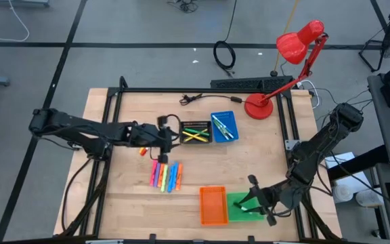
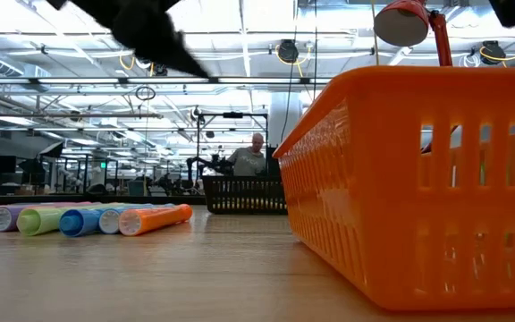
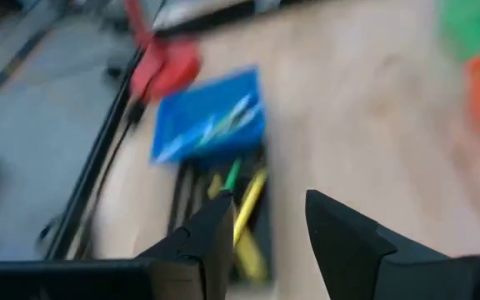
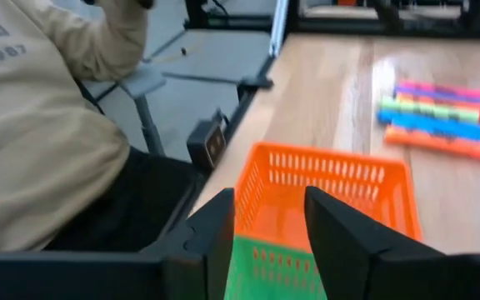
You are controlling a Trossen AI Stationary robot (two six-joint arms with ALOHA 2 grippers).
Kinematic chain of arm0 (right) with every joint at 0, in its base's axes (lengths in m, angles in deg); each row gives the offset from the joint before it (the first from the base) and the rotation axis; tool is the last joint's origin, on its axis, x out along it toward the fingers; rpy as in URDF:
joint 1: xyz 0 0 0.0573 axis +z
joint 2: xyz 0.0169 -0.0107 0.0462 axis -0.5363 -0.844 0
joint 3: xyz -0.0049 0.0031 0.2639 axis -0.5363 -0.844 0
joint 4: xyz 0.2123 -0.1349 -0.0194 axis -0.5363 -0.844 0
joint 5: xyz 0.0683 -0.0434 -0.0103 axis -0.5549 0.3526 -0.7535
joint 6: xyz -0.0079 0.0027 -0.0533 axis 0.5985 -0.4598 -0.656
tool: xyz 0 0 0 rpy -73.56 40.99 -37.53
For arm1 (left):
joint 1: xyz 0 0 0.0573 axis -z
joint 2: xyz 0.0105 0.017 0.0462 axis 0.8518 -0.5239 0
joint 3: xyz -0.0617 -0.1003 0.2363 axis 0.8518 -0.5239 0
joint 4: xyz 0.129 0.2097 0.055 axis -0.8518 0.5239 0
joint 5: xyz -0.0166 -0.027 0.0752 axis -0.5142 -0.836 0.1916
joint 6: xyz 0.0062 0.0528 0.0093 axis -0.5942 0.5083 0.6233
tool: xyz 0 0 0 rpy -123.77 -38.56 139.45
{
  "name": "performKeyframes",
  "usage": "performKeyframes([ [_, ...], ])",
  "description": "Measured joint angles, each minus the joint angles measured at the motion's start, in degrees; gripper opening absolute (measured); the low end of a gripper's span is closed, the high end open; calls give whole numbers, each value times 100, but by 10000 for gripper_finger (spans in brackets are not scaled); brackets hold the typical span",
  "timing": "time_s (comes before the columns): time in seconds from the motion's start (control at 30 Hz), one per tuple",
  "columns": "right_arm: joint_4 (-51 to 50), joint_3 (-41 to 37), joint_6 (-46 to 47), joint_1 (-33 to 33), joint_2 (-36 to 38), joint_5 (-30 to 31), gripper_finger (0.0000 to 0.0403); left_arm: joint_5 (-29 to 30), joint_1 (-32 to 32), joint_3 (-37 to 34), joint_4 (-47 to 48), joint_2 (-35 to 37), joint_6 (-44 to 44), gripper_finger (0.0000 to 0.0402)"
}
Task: Pick & Place Markers
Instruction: Put the pink highlighter pen into the green bin
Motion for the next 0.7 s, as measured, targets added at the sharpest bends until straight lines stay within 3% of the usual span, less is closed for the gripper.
performKeyframes([
  [0.1,211,0,-356,0,0,-7,141,495,36,0,1349,277,-848,161],
  [0.2,219,-2,-587,-2,0,-5,141,735,2,-8,2572,401,-2261,165],
  [0.43,340,-2,-686,-2,0,-2,141,1120,-765,-265,4107,359,-4771,173],
  [0.57,400,-39,-741,-2,0,-1,141,1023,-1562,-490,4417,362,-5386,190],
  [0.7,880,-355,-742,-2,0,-1,141,497,-2309,-879,4298,348,-5405,199],
])
